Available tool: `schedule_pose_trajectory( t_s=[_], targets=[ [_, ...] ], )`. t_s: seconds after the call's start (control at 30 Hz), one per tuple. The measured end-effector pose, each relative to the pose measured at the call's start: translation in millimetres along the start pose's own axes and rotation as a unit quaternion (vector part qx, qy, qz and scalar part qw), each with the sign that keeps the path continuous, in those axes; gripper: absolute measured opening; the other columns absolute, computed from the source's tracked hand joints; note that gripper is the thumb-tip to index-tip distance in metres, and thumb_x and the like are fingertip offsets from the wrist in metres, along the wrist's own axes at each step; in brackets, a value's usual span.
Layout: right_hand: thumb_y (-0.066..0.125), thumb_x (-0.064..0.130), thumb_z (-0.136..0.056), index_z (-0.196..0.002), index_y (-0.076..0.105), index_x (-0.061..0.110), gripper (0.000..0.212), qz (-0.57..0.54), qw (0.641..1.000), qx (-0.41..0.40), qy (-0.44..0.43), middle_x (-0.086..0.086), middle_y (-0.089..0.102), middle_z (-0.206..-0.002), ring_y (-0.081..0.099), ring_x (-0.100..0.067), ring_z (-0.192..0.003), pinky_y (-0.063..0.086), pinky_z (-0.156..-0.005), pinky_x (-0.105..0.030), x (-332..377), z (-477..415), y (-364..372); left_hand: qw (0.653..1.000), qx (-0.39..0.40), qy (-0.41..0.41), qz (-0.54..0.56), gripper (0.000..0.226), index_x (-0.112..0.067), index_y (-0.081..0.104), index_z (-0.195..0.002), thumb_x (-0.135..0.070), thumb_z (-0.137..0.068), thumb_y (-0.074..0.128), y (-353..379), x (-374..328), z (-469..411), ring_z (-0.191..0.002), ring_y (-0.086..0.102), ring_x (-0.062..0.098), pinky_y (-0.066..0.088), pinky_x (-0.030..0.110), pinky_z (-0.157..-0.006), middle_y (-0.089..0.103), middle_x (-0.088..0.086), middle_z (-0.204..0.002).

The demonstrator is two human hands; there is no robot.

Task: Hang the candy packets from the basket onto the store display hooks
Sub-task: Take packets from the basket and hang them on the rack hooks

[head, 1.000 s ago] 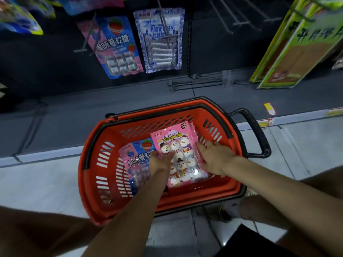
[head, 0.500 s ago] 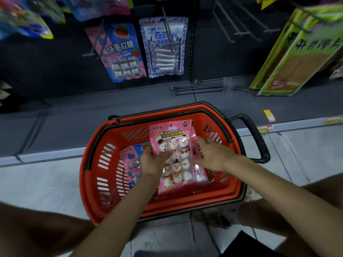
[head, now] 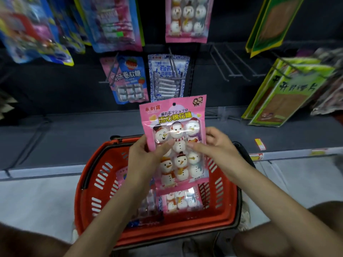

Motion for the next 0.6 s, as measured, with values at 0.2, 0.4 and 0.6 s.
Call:
schedule_pose_trajectory(
  t_s=[0.2,0.4,0.6],
  targets=[
    [0.084,0.015,-0.082,-0.124,0.067,0.011,0.046,-0.100,0.992,-0.040,-0.059,-0.010,0.078,-0.116,0.076,-0.033,-0.106,0.059,-0.094,-0.058,45.7,14.3,-17.4,0.997,0.020,0.074,-0.019,0.029,-0.019,0.070,-0.120,-0.021,-0.092,0.076,8.8,-47.6,3.3,-0.097,0.078,0.019,0.063,0.040,-0.081,0.080,0.000,-0.111],
    [0.080,0.010,-0.087,-0.124,0.067,0.007,0.039,-0.099,0.985,-0.070,-0.121,-0.014,0.078,-0.114,0.076,-0.034,-0.105,0.062,-0.090,-0.055,95.4,13.6,-37.9,0.992,0.032,0.119,-0.022,0.029,-0.014,0.071,-0.118,-0.012,-0.090,0.079,18.8,-87.3,-6.0,-0.098,0.077,0.018,0.062,0.026,-0.077,0.080,0.002,-0.108],
    [0.081,0.010,-0.088,-0.117,0.070,0.013,0.030,-0.054,0.972,-0.103,-0.207,-0.009,0.080,-0.108,0.078,-0.028,-0.099,0.064,-0.085,-0.048,163.8,5.3,-58.1,0.976,0.064,0.196,-0.071,0.022,-0.017,0.068,-0.113,-0.010,-0.093,0.076,46.8,-153.9,-32.7,-0.095,0.076,0.013,0.062,0.024,-0.081,0.078,-0.003,-0.104]
  ],
)
Point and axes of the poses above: each hand's wrist, its own z-axis away from the middle knuckle, its own y-axis out of the palm, x = y × z, the point moved 10 cm from there along -z, towards the middle knuckle
